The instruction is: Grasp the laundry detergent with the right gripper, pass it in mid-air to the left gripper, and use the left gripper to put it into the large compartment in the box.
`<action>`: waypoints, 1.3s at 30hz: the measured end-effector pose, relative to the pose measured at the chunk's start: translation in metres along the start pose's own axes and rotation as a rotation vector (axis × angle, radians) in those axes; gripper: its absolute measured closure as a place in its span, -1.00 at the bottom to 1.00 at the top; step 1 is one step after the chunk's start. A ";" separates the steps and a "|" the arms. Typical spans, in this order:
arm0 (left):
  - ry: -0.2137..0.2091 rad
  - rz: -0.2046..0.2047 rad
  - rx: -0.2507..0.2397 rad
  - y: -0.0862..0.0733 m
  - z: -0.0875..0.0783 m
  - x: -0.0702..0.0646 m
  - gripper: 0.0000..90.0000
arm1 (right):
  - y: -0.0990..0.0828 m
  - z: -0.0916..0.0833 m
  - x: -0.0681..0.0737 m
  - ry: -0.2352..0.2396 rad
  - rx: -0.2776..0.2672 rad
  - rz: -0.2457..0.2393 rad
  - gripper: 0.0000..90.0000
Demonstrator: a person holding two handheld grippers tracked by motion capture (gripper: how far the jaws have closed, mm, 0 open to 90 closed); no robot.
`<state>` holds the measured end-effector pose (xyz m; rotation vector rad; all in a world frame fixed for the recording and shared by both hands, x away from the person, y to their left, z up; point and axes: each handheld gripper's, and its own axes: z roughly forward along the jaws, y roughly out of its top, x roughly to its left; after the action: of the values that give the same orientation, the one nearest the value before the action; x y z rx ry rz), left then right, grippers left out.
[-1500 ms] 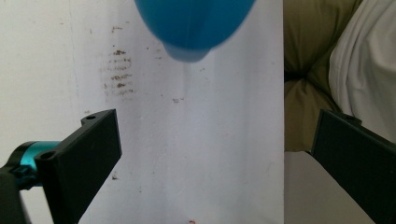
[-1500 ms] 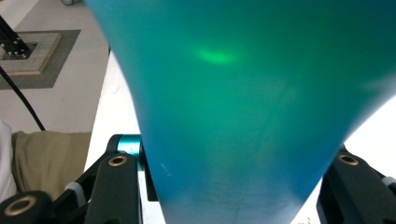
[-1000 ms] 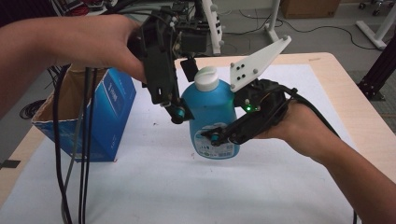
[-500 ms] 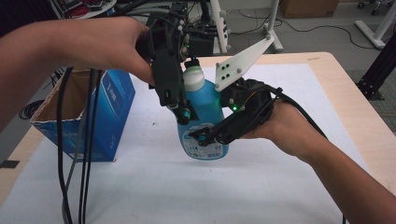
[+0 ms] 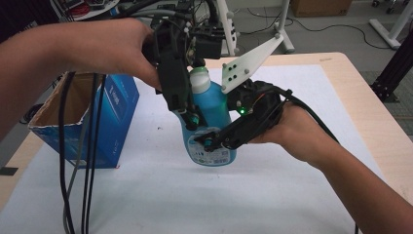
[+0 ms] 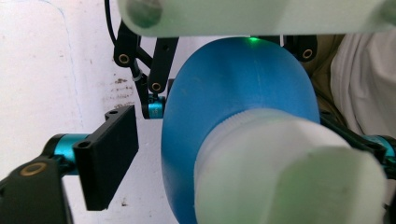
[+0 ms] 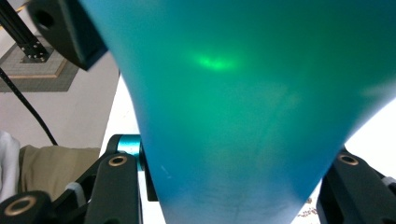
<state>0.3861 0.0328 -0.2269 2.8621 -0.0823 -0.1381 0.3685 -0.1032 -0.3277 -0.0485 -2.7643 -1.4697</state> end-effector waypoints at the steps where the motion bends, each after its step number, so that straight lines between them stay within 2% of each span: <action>1: 0.001 0.001 0.002 0.000 0.000 0.000 -0.61 | 0.000 0.000 0.000 0.000 0.000 0.000 0.01; 7: -0.008 0.015 -0.003 0.000 0.000 -0.001 -0.42 | 0.000 0.000 0.001 0.003 -0.003 0.004 0.01; 13: -0.007 0.018 -0.007 0.000 0.000 -0.001 -0.33 | 0.000 0.000 0.001 0.004 -0.005 0.003 0.01; 16: -0.022 0.030 -0.012 -0.001 0.000 -0.002 -0.17 | -0.001 0.001 0.000 0.003 -0.003 0.006 0.01; 22: -0.021 0.031 -0.010 -0.001 0.001 -0.003 -0.16 | -0.001 0.002 0.001 0.006 0.002 0.004 0.02; 26: -0.021 0.016 -0.011 -0.001 -0.001 -0.005 -0.15 | -0.001 0.002 0.001 0.012 -0.006 -0.003 0.01; 31: -0.031 -0.005 0.021 -0.001 -0.005 -0.006 -0.15 | 0.001 0.003 0.001 0.034 -0.034 0.002 -0.02; 32: -0.029 -0.007 0.018 -0.001 -0.007 -0.007 -0.15 | 0.001 0.003 0.000 0.041 -0.040 0.008 -0.05; 34: -0.018 -0.013 0.015 -0.002 -0.012 -0.007 -0.15 | 0.000 0.003 -0.001 0.051 -0.039 0.030 -0.31; 36: -0.005 -0.027 0.016 -0.005 -0.019 -0.007 -0.15 | -0.003 0.001 -0.005 0.064 -0.030 0.075 -0.54; 37: 0.003 -0.037 0.016 -0.007 -0.022 -0.007 -0.15 | -0.005 -0.002 -0.006 0.063 -0.029 0.088 -0.54; 39: 0.022 -0.057 0.012 -0.012 -0.030 -0.007 -0.15 | -0.007 -0.009 -0.007 0.047 -0.025 0.102 -0.75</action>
<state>0.3825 0.0529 -0.2008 2.8784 0.0032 -0.1172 0.3753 -0.1147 -0.3281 -0.1514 -2.6639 -1.4608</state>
